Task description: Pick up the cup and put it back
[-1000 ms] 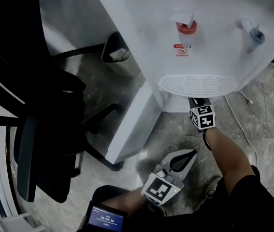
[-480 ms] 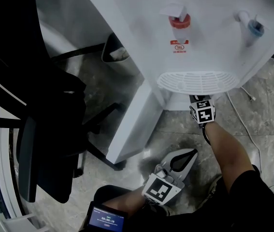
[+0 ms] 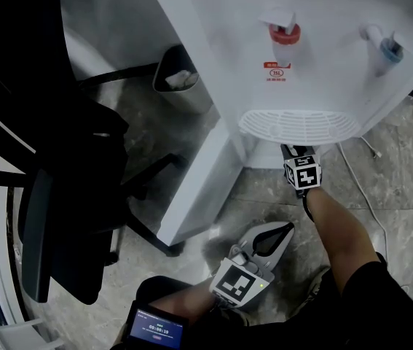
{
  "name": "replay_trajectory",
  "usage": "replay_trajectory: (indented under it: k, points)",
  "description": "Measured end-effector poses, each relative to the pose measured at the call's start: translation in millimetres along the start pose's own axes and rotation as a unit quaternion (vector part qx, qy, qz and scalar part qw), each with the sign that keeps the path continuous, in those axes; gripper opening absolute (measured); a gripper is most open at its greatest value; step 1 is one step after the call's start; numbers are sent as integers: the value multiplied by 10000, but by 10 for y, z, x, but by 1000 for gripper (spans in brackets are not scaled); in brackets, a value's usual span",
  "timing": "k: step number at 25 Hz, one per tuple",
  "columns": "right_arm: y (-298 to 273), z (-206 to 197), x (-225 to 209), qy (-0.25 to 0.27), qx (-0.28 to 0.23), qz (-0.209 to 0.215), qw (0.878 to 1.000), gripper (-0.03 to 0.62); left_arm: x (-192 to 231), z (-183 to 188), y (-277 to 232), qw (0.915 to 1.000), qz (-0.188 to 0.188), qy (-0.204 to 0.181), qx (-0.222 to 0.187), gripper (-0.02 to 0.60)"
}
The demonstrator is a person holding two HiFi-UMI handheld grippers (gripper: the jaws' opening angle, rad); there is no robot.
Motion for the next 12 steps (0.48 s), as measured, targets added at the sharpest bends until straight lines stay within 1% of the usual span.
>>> replay_trajectory:
  k: [2,4,7,9,10,11,12]
  points:
    - [31,-30,-16,-64,34,-13,10000,123,-9,-3,-8,10000,-26,-14,-29,5]
    - [68,-42,-32,-126,7,-50,9999,167,-5,-20,-18,9999,-33,-24,-105,5]
    - [142,5,-27,-288,-176,-49,9994,172,22,-49,-39,9998,-16,-44,-171,5]
    - [166,75,10,-273,-294,87,9992,254,13,-53,-60,9998,0,-9,-188,5]
    - [177,132,5,-170,-346,80,9992,251,0,-46,-79,9998,-14,-10,-207,5]
    - [201,194,-18,-90,-410,-14,9991,223,-17,-33,-96,9998,-37,-22,-216,5]
    - [249,243,-46,-96,-473,-161,9987,218,-38,-16,-103,9998,-53,-37,-198,5]
Point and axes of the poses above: the fingertips, and each gripper's own axes: y backward along the fingers, x to its left, z out of its top, the point moved 7 cm from there along y, backward along the fingers, and after that the axes turned 13 degrees about -x, right-handed, at the moved point
